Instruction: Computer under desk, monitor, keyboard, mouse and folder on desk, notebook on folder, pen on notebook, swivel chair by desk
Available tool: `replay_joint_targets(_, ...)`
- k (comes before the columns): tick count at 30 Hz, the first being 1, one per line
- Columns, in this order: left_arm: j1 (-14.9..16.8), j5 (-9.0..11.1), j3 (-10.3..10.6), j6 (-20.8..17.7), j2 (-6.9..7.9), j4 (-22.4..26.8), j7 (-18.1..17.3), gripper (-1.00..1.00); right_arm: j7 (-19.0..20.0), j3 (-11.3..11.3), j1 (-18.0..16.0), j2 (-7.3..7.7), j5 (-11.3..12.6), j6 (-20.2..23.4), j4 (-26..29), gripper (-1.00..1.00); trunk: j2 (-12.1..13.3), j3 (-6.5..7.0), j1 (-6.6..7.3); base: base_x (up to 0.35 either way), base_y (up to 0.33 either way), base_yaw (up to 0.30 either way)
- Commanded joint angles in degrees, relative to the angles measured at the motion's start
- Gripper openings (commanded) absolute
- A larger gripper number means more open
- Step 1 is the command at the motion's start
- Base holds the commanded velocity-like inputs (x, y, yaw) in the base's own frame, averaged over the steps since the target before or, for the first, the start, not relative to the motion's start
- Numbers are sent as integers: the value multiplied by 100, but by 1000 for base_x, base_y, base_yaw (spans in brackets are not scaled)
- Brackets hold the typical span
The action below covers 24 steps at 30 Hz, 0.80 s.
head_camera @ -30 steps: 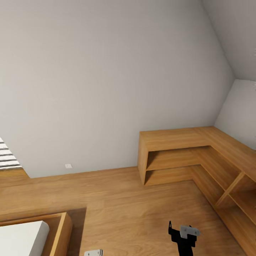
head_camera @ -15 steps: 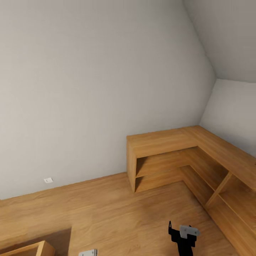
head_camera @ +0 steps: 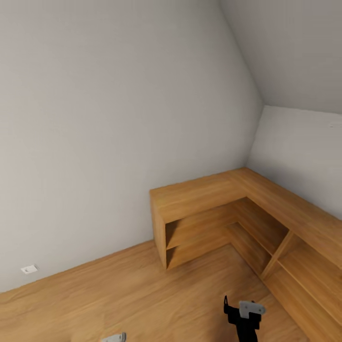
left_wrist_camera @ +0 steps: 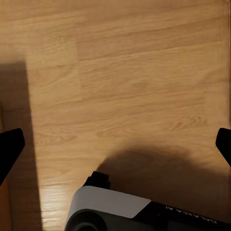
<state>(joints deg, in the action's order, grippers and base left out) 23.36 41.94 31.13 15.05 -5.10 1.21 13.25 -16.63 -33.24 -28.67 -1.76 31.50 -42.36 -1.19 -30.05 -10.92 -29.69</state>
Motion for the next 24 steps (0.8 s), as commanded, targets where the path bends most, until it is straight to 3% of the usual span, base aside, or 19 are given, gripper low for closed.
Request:
replay_joint_targets(1, 2, 31, 49, 12, 0, 2, 28, 100, 14, -45, -8, 0, 14, -10, -13, 100, -8, -10, -5, 219, 0, -261)
replay_joint_targets(12, 2, 33, 57, 26, -8, 2, -66, 100, 286, -34, -8, 30, 7, -9, -13, 100, -8, 11, -5, 76, 0, -270)
replay_joint_targets(24, 2, 33, 58, 30, -8, 2, -94, 100, 308, -34, -7, 35, 5, -9, -13, 100, -8, 62, -5, 279, 0, -275)
